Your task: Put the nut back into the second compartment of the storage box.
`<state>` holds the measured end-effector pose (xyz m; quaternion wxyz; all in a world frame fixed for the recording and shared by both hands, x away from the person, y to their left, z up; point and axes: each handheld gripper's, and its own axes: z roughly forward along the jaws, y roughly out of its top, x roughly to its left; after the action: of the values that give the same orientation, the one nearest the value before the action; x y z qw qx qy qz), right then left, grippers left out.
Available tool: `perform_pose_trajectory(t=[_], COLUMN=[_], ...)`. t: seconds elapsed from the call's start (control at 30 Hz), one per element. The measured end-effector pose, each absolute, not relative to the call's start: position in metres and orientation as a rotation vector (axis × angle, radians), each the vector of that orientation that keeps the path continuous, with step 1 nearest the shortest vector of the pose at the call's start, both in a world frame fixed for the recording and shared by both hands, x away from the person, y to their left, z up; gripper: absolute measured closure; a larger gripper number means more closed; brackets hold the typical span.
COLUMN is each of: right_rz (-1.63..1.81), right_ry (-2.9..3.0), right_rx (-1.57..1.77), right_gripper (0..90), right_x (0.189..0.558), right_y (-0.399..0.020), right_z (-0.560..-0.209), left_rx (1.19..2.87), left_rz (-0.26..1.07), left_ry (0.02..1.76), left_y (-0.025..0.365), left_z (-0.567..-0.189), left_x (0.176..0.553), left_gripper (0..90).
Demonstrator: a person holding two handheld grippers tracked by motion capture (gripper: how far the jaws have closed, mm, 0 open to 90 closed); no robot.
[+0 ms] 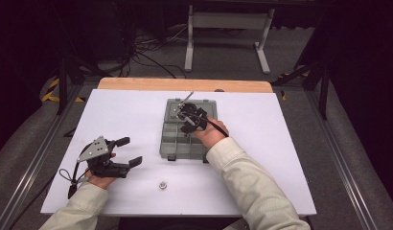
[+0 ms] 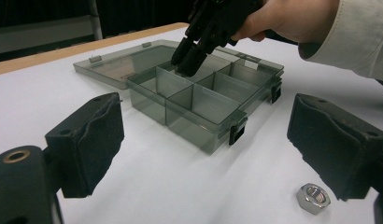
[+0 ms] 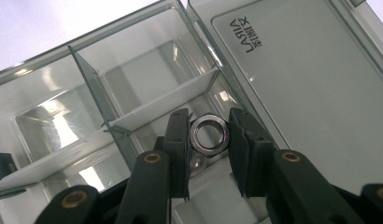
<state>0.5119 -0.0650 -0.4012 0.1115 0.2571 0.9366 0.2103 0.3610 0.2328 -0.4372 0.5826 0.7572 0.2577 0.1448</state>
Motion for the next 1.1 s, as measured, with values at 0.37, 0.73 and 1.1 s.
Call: perform_pose_trajectory(t=[0.37,0.73,1.1], right_rz=[0.599,0.686,0.832], right_ry=[2.730,2.715,2.740], right_rx=[0.746,0.737,0.647], right_gripper=[67.2,59.9,28.5], right_x=[0.511,0.501,0.468], right_y=[-0.062,-0.067,-0.064], right_z=[-0.403,-0.385,-0.358], left_rx=[1.768,1.769,1.769], left_rz=[0.337,0.337,0.338], left_ry=[0.602,0.602,0.603], left_y=[0.233,0.233,0.233], left_z=[-0.437,-0.437,-0.437], left_x=[0.361,0.361,0.361], left_gripper=[11.6,11.5,11.5])
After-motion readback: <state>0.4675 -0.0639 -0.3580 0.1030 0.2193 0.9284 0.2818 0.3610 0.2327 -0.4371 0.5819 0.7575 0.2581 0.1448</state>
